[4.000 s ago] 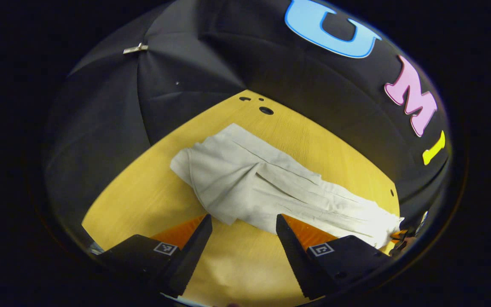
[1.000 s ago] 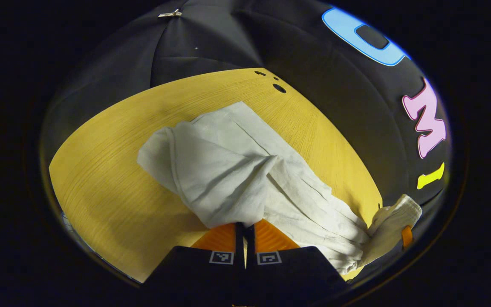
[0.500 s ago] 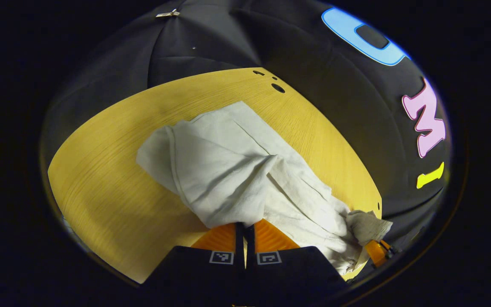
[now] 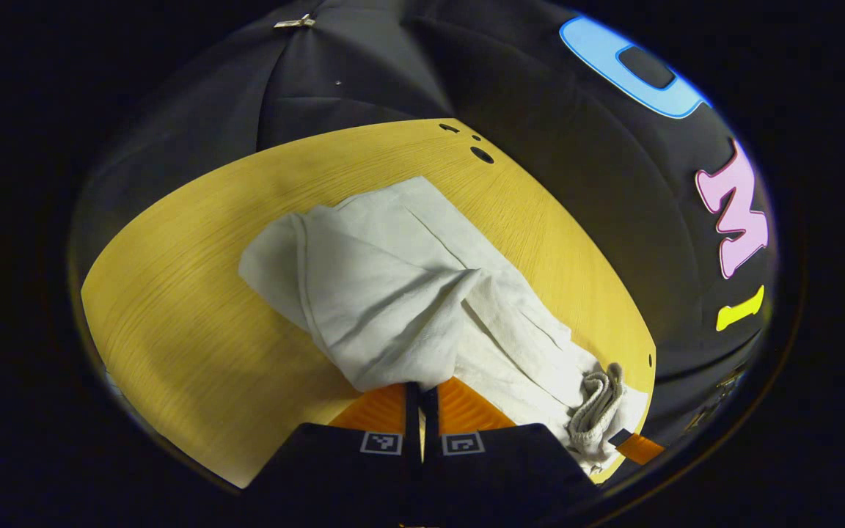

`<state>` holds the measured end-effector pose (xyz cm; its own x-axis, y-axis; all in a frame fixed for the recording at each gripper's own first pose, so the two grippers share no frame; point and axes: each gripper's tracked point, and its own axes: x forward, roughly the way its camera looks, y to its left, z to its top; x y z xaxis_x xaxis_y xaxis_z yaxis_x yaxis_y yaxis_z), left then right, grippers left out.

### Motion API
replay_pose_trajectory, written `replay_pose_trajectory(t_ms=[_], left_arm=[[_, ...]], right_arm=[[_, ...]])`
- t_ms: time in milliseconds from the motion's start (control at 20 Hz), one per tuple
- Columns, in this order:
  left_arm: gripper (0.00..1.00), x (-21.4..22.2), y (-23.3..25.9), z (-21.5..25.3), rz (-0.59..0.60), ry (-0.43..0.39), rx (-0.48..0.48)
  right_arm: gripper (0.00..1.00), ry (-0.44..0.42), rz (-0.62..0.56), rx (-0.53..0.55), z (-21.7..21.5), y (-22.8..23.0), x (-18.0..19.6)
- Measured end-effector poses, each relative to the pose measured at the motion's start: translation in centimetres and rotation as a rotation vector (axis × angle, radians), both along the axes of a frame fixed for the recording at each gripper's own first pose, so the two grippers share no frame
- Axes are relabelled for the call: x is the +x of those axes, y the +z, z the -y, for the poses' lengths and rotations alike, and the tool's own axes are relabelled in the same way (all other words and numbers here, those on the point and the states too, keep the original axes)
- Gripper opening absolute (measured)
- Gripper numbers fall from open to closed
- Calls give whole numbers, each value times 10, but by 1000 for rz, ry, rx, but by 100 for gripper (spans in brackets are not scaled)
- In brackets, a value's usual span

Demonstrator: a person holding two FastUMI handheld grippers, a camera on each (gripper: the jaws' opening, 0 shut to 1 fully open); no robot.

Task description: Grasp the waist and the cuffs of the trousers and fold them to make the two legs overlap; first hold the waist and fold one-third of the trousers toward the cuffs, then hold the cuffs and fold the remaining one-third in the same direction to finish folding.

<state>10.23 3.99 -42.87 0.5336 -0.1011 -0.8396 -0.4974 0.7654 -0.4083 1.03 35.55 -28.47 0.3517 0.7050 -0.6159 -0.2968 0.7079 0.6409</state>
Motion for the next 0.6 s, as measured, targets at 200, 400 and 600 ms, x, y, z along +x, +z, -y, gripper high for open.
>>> replay_pose_trajectory(t_ms=[200, 400, 600], left_arm=[[6, 1, 11, -1, 7, 23, -3], [6, 14, 44, 6, 62, 29, 6], [6, 37, 86, 25, 150, -17, 35]], right_arm=[[77, -115, 7, -80, 73, -7, 25], [77, -230, -12, -151, 158, -14, 32], [77, -374, -41, -157, 222, -18, 34]])
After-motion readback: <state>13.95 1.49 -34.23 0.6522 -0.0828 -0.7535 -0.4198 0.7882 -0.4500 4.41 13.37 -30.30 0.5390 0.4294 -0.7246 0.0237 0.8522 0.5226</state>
